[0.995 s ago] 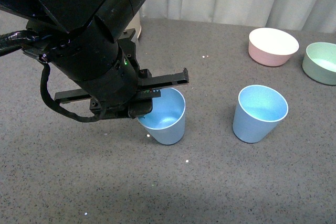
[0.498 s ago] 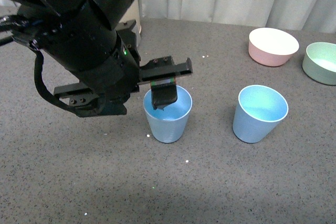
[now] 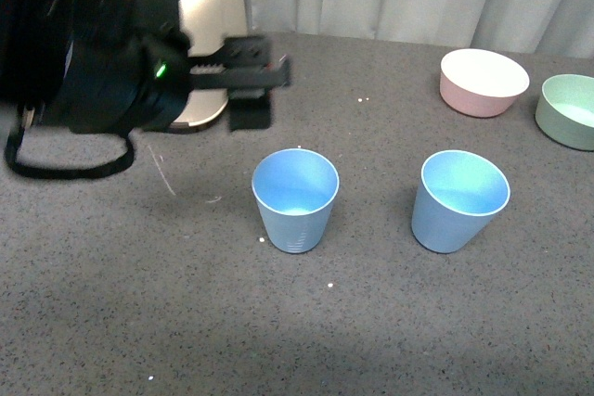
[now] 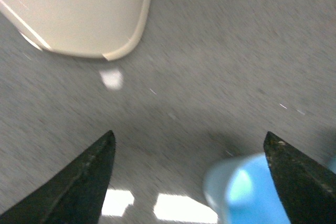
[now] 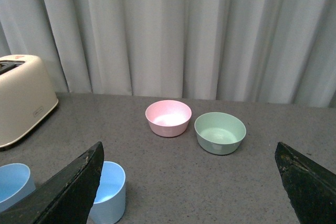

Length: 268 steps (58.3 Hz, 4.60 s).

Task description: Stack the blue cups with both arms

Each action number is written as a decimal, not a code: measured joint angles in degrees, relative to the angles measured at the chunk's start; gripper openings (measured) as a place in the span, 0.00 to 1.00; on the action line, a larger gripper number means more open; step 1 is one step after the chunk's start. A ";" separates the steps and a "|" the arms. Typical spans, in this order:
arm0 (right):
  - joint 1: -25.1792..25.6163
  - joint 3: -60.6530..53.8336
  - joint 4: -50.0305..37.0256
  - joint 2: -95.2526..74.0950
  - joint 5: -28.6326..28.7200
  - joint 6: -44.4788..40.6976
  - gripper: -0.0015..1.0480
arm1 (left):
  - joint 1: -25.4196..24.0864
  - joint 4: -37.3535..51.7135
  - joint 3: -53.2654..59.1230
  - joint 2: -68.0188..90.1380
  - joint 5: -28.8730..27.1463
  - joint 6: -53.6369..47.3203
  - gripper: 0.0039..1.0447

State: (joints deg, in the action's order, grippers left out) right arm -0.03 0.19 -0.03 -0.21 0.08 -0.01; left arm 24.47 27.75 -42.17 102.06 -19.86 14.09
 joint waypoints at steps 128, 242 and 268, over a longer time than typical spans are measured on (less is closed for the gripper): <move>0.00 0.00 0.00 0.00 0.00 0.00 0.91 | -24.33 -12.68 41.11 -87.25 19.85 -13.66 0.03; -8.96 50.12 1.46 -107.71 0.09 1.53 0.89 | -24.33 -27.63 41.09 -101.83 19.87 -13.81 0.94; -10.51 51.63 1.81 -110.46 0.37 5.90 0.12 | -24.33 -27.63 41.09 -101.83 19.87 -13.79 0.94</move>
State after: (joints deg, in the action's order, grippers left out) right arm -10.55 51.81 1.78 -110.67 0.45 5.89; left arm 0.14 0.12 -1.08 0.23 0.01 0.30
